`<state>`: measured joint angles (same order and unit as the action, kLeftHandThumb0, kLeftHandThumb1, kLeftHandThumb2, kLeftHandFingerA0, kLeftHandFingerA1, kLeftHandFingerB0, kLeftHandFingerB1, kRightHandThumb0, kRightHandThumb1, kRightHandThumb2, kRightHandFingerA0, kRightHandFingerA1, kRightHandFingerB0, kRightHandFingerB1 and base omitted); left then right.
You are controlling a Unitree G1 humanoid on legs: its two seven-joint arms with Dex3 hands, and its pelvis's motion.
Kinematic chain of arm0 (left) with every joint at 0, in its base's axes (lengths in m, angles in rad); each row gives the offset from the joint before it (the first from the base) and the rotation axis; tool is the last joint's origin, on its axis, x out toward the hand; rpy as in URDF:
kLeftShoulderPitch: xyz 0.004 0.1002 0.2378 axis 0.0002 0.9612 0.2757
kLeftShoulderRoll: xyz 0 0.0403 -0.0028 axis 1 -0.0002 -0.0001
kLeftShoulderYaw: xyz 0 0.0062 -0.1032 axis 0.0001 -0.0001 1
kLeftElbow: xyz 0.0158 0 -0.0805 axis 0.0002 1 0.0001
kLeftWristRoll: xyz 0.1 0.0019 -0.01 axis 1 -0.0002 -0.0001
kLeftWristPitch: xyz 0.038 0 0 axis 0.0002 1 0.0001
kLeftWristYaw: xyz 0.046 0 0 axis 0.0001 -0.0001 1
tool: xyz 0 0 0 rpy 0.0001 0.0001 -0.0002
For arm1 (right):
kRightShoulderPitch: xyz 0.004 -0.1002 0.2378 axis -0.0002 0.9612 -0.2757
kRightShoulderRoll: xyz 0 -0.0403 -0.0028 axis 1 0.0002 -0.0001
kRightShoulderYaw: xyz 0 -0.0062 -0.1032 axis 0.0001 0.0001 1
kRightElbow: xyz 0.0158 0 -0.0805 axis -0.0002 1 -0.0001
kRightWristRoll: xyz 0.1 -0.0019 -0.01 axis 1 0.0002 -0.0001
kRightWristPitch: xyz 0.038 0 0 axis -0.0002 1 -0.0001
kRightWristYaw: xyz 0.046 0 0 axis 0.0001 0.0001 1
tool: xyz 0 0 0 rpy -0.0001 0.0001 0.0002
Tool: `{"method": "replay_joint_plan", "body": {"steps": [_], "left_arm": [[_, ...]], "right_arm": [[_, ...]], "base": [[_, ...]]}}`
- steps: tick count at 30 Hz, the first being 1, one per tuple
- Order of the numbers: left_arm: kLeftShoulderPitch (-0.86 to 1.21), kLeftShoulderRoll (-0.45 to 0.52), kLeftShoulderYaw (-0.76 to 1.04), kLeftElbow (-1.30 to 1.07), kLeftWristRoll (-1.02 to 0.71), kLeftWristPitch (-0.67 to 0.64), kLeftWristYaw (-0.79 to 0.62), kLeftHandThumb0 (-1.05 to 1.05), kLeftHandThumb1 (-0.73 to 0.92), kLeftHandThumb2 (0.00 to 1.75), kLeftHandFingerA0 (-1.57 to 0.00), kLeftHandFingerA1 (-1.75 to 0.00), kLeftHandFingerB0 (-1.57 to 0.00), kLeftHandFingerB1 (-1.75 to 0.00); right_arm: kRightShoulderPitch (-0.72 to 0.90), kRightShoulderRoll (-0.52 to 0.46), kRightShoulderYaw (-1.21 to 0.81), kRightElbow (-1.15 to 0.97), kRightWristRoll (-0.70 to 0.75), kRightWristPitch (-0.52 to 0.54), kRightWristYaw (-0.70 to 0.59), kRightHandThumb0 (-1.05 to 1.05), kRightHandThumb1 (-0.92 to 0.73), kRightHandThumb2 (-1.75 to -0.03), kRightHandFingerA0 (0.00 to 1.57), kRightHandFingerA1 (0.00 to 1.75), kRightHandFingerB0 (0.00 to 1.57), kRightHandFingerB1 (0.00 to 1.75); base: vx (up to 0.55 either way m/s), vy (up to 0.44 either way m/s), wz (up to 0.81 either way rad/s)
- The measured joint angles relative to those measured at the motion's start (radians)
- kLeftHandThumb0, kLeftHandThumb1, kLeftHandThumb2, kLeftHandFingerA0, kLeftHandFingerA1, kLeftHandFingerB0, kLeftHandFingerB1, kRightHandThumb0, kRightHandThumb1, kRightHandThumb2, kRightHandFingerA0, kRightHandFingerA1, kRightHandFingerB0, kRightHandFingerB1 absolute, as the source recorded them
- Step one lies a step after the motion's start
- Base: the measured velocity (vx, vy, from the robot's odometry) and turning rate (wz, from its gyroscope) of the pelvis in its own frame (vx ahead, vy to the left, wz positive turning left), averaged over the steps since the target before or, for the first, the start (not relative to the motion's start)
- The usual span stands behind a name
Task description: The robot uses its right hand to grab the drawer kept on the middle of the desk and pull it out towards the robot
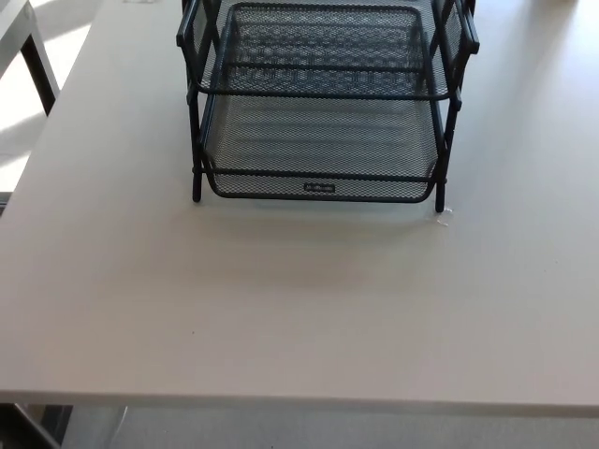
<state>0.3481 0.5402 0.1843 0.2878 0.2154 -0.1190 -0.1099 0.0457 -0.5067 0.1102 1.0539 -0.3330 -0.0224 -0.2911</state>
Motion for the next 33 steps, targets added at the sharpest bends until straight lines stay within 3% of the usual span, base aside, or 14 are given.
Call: {"method": "replay_joint_plan", "body": {"steps": [7,10,11,14,16,18,24,25,27,28,29,30,32,33], "left_arm": [[0.078,0.140,0.036,-0.225,0.011,-0.039,-0.043,-0.31,0.59,0.58,-0.81,-0.78,-0.77,-0.51],[0.105,0.193,0.043,-0.290,0.015,-0.068,-0.068,-0.29,0.58,0.58,-0.81,-0.78,-0.77,-0.51],[0.109,0.201,0.043,-0.299,0.016,-0.074,-0.074,-0.30,0.59,0.58,-0.80,-0.78,-0.76,-0.52],[0.117,0.213,0.044,-0.319,0.016,-0.088,-0.095,-0.30,0.59,0.58,-0.80,-0.78,-0.76,-0.52],[0.119,0.213,0.044,-0.323,0.017,-0.094,-0.104,-0.31,0.59,0.58,-0.78,-0.79,-0.75,-0.53],[0.121,0.213,0.044,-0.326,0.018,-0.095,-0.113,-0.31,0.60,0.58,-0.77,-0.79,-0.75,-0.53],[0.122,0.213,0.047,-0.327,0.019,-0.100,-0.132,-0.29,0.59,0.57,-0.78,-0.82,-0.77,-0.55],[0.122,0.213,0.048,-0.327,0.018,-0.100,-0.134,-0.30,0.59,0.57,-0.77,-0.81,-0.76,-0.55],[0.123,0.213,0.051,-0.329,0.018,-0.101,-0.139,-0.30,0.59,0.58,-0.77,-0.80,-0.76,-0.54],[0.122,0.213,0.052,-0.330,0.018,-0.101,-0.142,-0.29,0.59,0.57,-0.78,-0.82,-0.77,-0.55],[0.122,0.213,0.054,-0.330,0.018,-0.101,-0.145,-0.28,0.59,0.57,-0.78,-0.82,-0.76,-0.55],[0.122,0.213,0.056,-0.330,0.018,-0.101,-0.147,-0.28,0.59,0.57,-0.78,-0.82,-0.76,-0.55],[0.121,0.213,0.059,-0.331,0.018,-0.101,-0.149,-0.30,0.59,0.58,-0.78,-0.82,-0.76,-0.54],[0.120,0.213,0.059,-0.332,0.018,-0.101,-0.151,-0.29,0.59,0.58,-0.78,-0.82,-0.76,-0.53]], "right_arm": [[-0.011,-0.153,-0.013,-0.008,-0.030,-0.004,-0.087,-0.86,-0.66,-0.61,0.38,0.60,0.11,0.44],[-0.003,-0.241,-0.057,-0.033,-0.032,-0.002,-0.122,-0.86,-0.54,-0.95,0.30,0.62,0.05,0.48],[-0.001,-0.259,-0.069,-0.042,-0.032,0.000,-0.128,-0.85,-0.68,-0.62,0.31,0.58,0.09,0.46],[0.007,-0.304,-0.094,-0.074,-0.033,0.031,-0.135,-0.83,-0.50,-0.92,0.30,0.62,0.10,0.52],[0.019,-0.314,-0.106,-0.087,-0.032,0.050,-0.136,-0.84,-0.63,-0.60,0.29,0.52,0.15,0.43],[0.023,-0.317,-0.113,-0.091,-0.032,0.069,-0.133,-0.82,-0.47,-0.89,0.27,0.56,0.14,0.48],[0.018,-0.336,-0.143,-0.089,-0.023,0.141,-0.084,-0.83,-0.57,-0.59,0.23,0.59,0.16,0.41],[0.015,-0.339,-0.153,-0.084,-0.017,0.145,-0.077,-0.84,-0.46,-0.89,0.22,0.59,0.11,0.49],[0.010,-0.353,-0.179,-0.081,-0.006,0.148,-0.060,-0.85,-0.61,-0.59,0.17,0.53,0.15,0.44],[0.012,-0.360,-0.195,-0.089,0.000,0.146,-0.055,-0.88,-0.53,-0.94,0.26,0.64,0.03,0.49],[0.019,-0.367,-0.216,-0.114,0.004,0.145,-0.058,-0.82,-0.65,-0.60,0.29,0.62,0.10,0.46],[0.028,-0.372,-0.235,-0.145,0.005,0.145,-0.064,-0.93,-0.58,-0.93,0.30,0.67,0.06,0.49],[0.046,-0.383,-0.275,-0.217,0.007,0.147,-0.077,-0.82,-0.66,-0.60,0.32,0.62,0.14,0.43],[0.055,-0.388,-0.296,-0.253,0.006,0.147,-0.088,-0.83,-0.52,-0.93,0.28,0.63,0.08,0.51]], "base": [[0.00,0.000,0.00],[0.00,0.000,0.00],[0.00,0.000,0.00],[0.00,0.000,0.00],[0.00,0.000,0.00],[0.00,0.000,0.00],[0.00,0.000,0.00],[0.00,0.000,0.00],[0.00,0.000,0.00],[0.00,0.000,0.00],[0.00,0.000,0.00],[0.00,0.000,0.00],[0.00,0.000,0.00],[0.00,0.000,0.00]]}}
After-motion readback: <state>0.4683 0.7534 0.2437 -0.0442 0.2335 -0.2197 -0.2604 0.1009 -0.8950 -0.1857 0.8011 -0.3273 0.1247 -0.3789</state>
